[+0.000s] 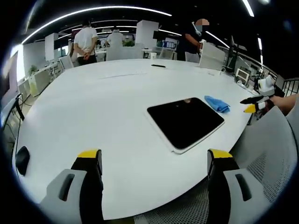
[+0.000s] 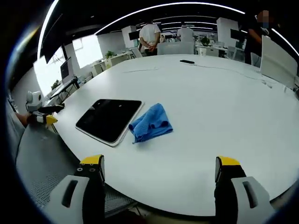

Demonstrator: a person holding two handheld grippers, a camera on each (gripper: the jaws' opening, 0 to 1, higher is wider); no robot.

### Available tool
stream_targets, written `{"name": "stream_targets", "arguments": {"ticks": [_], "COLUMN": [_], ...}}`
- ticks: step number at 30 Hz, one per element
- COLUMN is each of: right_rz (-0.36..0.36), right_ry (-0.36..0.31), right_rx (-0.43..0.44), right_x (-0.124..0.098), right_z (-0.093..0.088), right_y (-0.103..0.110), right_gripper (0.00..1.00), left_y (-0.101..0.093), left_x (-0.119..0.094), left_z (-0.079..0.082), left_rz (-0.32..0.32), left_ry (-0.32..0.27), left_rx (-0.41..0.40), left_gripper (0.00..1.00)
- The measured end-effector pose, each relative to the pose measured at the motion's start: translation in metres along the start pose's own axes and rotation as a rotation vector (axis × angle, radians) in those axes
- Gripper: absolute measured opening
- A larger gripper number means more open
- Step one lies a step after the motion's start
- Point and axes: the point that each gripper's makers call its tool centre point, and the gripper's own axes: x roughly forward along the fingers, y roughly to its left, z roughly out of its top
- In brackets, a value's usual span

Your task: Wipe the mirror surface with the cleaning cloth until all visible marks leave the cleaned area.

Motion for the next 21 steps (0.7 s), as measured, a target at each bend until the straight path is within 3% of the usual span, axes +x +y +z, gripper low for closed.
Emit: {"name": "stream_targets", "arguments": {"ticks": [21], "right_rz": [0.01], "right_ry": [0.052], "right_rx": [0.013], "right_x": [-0.0022], "right_z": [-0.0081], "right_y": [0.0007], "right_gripper": [0.98], "left_y": [0.0036], "left_x": [0.0], "left_z": [0.0022], "left_rz": [0.023], "left_ry": [-0.019], "left_rx": [-0.024], "left_gripper": [0.99]}}
